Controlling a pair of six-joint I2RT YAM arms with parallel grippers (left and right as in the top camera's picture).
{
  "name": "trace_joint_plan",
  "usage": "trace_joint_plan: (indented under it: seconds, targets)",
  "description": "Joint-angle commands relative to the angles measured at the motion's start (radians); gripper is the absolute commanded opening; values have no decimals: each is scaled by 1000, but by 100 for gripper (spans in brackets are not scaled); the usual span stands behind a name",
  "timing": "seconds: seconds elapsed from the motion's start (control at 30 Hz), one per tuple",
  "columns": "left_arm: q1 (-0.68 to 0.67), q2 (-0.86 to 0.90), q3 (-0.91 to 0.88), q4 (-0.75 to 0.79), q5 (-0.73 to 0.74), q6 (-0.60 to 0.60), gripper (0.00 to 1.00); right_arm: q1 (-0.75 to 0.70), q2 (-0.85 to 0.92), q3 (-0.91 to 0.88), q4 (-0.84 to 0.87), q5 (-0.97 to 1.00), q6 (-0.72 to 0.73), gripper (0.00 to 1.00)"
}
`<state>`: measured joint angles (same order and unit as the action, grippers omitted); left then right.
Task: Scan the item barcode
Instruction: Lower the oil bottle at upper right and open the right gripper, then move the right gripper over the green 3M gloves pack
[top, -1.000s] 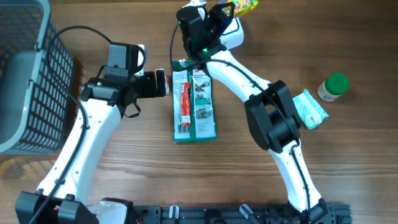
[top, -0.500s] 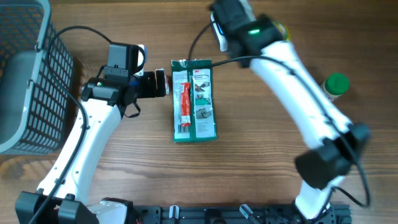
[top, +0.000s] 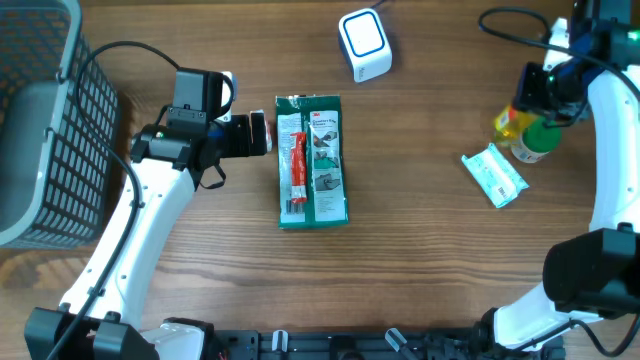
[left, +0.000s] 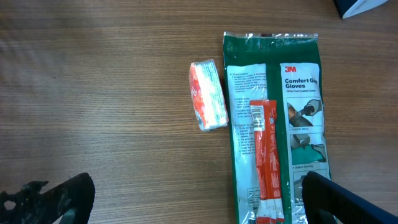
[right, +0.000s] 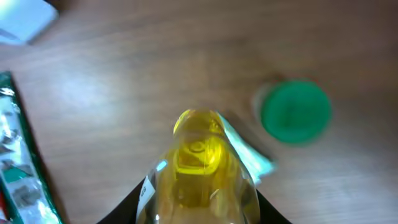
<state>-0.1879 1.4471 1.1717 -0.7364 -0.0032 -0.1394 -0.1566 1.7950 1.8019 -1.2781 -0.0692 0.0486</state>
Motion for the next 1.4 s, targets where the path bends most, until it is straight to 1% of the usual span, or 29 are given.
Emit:
trace_joint_plan:
  seconds: [0.0,0.03,0.13,0.17,0.27,0.37,0.4,0.43,0.47,0.53,0.57,0.7,0.87,0.9,0.93,1.03,1.07,1.1,1.13,1.17,1.2,1.27,1.37]
  targets:
    - [2,-5,10,2,-10,4,100,8,-7,-79,103,-25,-19,12]
    - [2,-5,10,3,-10,4,100,8,-7,-119,151,31,-19,13]
    - [2,-5,10,2,-10,4,100,8,-5,-198,244,103,-19,13]
    - [2,-5,10,3,-10,4,100,8,-5,-240,298,123,-20,13]
    - [2,-5,10,3,-10,4,100,8,-5,-360,463,129,-19,15]
    - [2,-5,10,3,-10,4,100,8,-5,-415,528,129,-19,17]
    - [2,-5,10,2,-10,4,100,8,-5,-415,531,129,-19,25]
    - [2,-5,10,3,-10,4,100,8,-5,-415,533,129,-19,40]
    - [2,-5,10,3,-10,4,100,8,-5,-415,532,129,-21,59]
    - [2,-5,10,3,-10,4,100,8,-5,-415,532,129,-20,90]
    - [2,-5,10,2,-10,4,100,8,-5,-415,532,129,-21,99]
    - [2,-5,10,3,-10,4,100,8,-15,-380,519,129,-19,100]
    - [2,-5,10,3,-10,4,100,27,-123,-166,363,117,23,99]
    - [2,-5,10,3,-10,4,100,43,-159,-137,322,100,33,96]
    - [2,-5,10,3,-10,4,100,60,-193,-136,299,39,32,95]
    - [2,-5,10,3,-10,4,100,117,-229,-137,211,-172,33,80]
    - [2,-5,10,3,-10,4,100,132,-228,-140,190,-217,33,72]
    - [2,-5,10,2,-10,4,100,147,-228,-150,178,-253,33,60]
    - [2,-5,10,3,-10,4,100,166,-228,-171,178,-285,34,50]
    - [2,-5,10,2,-10,4,100,193,-228,-202,180,-326,42,45]
    - [2,-5,10,3,-10,4,100,221,-226,-234,192,-349,62,44]
    - [2,-5,10,3,-10,4,100,276,-220,-303,224,-351,111,44]
    - [2,-5,10,3,-10,4,100,359,-215,-421,327,-351,145,43]
